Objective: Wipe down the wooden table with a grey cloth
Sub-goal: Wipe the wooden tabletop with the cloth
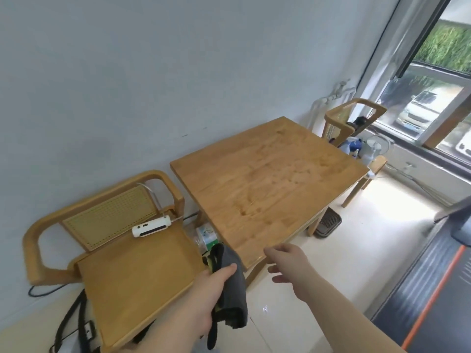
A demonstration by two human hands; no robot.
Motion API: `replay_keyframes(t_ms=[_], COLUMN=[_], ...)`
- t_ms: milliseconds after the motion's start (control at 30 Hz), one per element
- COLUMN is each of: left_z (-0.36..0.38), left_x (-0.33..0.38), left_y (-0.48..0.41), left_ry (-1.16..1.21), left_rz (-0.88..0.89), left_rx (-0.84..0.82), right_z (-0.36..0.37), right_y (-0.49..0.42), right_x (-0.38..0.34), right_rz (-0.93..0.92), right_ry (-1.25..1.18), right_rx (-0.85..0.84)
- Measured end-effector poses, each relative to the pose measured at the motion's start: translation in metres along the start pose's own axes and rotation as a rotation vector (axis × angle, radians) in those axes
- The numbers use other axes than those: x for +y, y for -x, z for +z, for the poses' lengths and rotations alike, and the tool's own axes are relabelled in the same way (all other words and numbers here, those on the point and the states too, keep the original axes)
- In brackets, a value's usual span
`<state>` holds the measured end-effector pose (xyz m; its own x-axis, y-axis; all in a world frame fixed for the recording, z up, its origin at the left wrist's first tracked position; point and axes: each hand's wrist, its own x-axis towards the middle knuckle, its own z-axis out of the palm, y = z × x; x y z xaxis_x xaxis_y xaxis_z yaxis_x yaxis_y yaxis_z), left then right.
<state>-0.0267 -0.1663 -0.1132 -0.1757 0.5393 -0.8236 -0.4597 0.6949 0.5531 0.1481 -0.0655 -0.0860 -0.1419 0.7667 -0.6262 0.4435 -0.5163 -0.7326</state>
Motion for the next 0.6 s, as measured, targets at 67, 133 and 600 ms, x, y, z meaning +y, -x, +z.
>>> replay_keyframes(t_ms=[67, 133, 600], left_z=[0.009, 0.019, 0.054], left_x=[0.018, 0.043, 0.134], left_y=[-0.034, -0.063, -0.18], left_ry=[-0.038, -0.101, -0.971], left_rz=[0.069, 0.14, 0.635], left_rx=[0.02, 0.038, 0.398], right_z=[0.0, 0.0, -0.071], right_y=[-0.042, -0.079, -0.233], right_x=[-0.008, -0.014, -0.03], right_rz=[0.033, 0.053, 0.077], right_ry=[-0.004, 0.006, 0.759], right_rx=[0.009, 0.042, 0.072])
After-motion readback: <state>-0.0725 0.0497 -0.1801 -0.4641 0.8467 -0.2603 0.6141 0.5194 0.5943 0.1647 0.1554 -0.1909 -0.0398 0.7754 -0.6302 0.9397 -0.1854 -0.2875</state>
